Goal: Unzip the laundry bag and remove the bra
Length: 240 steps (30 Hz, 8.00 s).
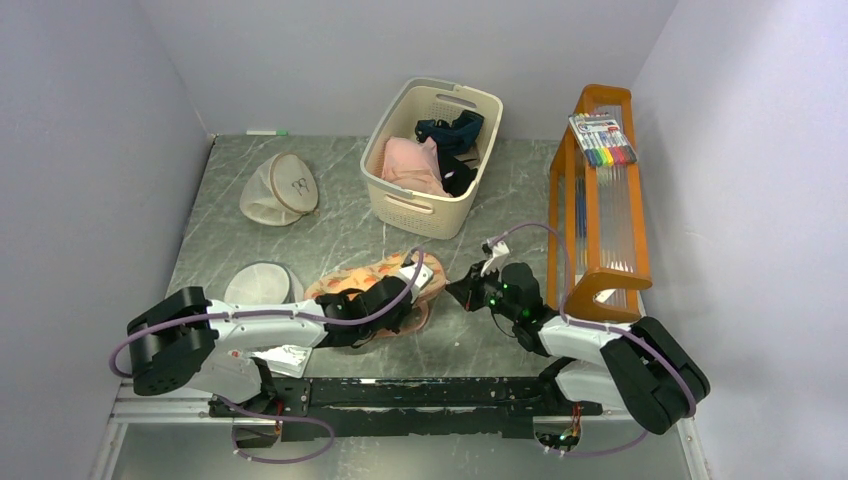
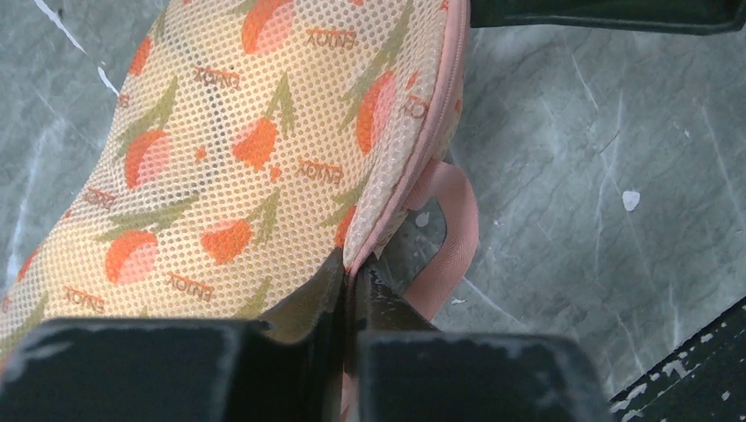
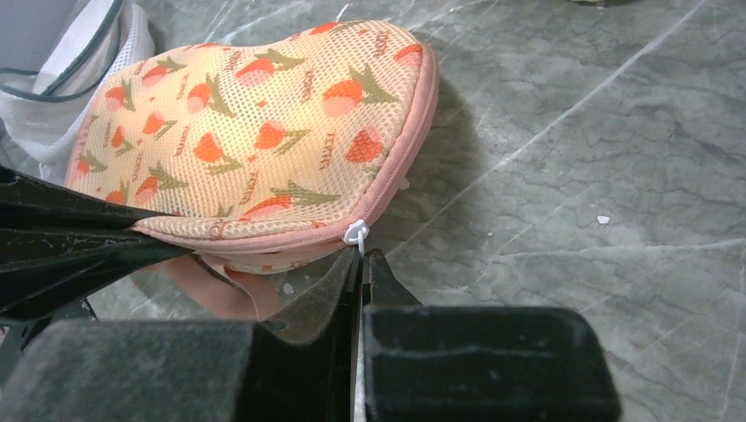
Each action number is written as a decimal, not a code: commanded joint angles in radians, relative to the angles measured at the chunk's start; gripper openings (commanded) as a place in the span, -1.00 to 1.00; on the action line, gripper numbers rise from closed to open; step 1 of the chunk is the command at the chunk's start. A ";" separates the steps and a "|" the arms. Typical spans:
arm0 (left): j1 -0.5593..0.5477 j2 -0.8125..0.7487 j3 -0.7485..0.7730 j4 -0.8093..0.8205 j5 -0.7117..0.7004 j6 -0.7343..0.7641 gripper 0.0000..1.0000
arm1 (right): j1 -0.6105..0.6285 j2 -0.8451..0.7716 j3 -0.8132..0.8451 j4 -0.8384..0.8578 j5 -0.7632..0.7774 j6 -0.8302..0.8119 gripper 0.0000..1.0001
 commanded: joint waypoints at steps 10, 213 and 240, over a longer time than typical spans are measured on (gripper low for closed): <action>0.003 -0.077 0.104 0.027 0.142 0.054 0.20 | -0.019 0.020 -0.035 0.183 -0.184 -0.032 -1.00; 0.707 -0.482 0.353 -0.273 0.190 0.162 0.57 | -0.022 0.152 0.329 -0.191 -0.158 -0.051 0.16; 0.709 -0.459 0.369 -0.292 0.249 0.157 0.57 | 0.006 0.415 0.383 -0.087 -0.145 -0.008 -0.10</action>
